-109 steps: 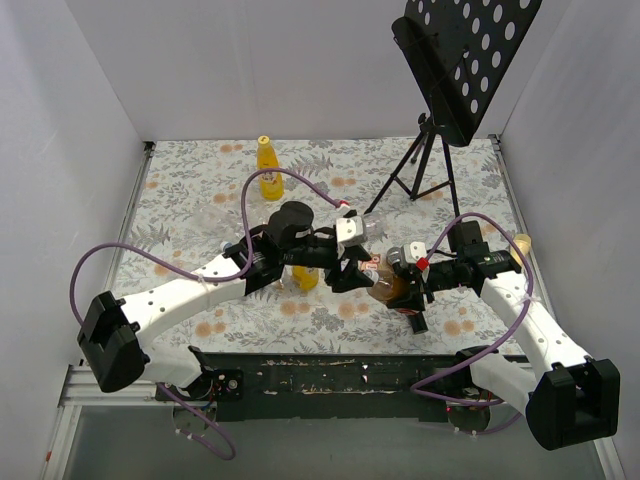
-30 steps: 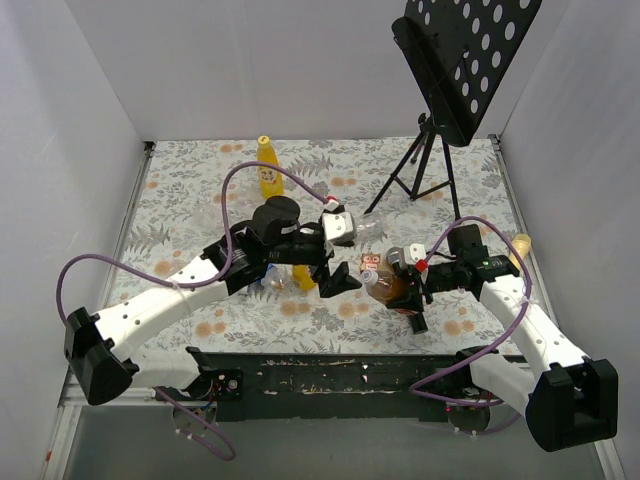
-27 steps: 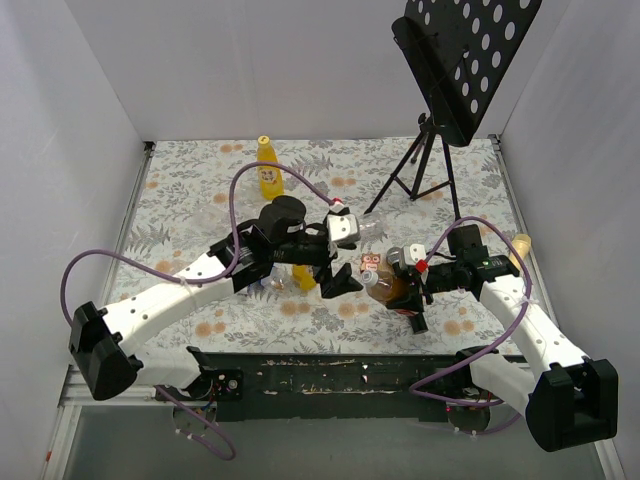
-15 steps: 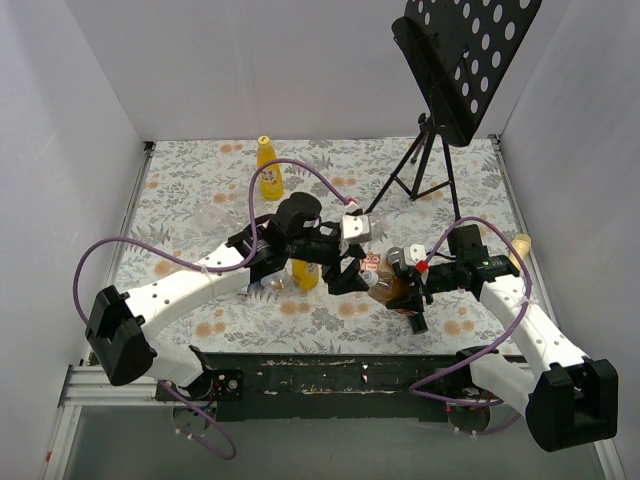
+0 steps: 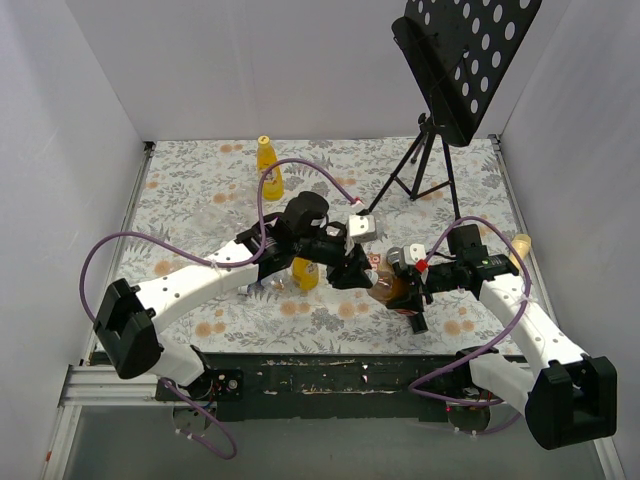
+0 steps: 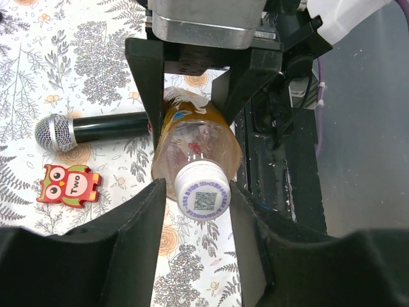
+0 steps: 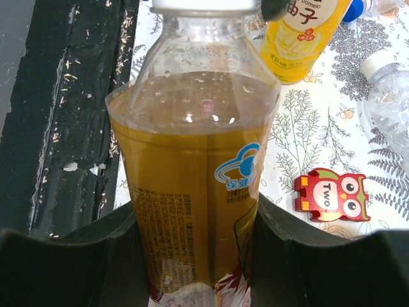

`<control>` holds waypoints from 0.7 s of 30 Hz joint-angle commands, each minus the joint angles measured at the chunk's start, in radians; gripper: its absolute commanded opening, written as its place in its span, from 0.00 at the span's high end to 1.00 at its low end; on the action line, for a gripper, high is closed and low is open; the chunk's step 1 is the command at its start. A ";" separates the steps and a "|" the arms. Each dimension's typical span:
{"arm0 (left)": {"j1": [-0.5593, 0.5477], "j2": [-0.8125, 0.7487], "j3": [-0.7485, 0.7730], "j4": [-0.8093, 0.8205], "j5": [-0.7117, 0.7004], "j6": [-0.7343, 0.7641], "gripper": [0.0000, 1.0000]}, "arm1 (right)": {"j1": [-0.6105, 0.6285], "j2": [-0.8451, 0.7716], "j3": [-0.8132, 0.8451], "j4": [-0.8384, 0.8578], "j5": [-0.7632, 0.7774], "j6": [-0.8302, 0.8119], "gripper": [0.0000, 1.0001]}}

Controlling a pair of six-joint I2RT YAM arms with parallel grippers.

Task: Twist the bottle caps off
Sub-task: Unscrew the bottle cap from the plastic bottle.

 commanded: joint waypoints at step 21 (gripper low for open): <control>0.005 -0.087 0.047 0.028 -0.387 -0.956 1.00 | -0.007 0.012 -0.024 0.128 0.015 0.140 0.99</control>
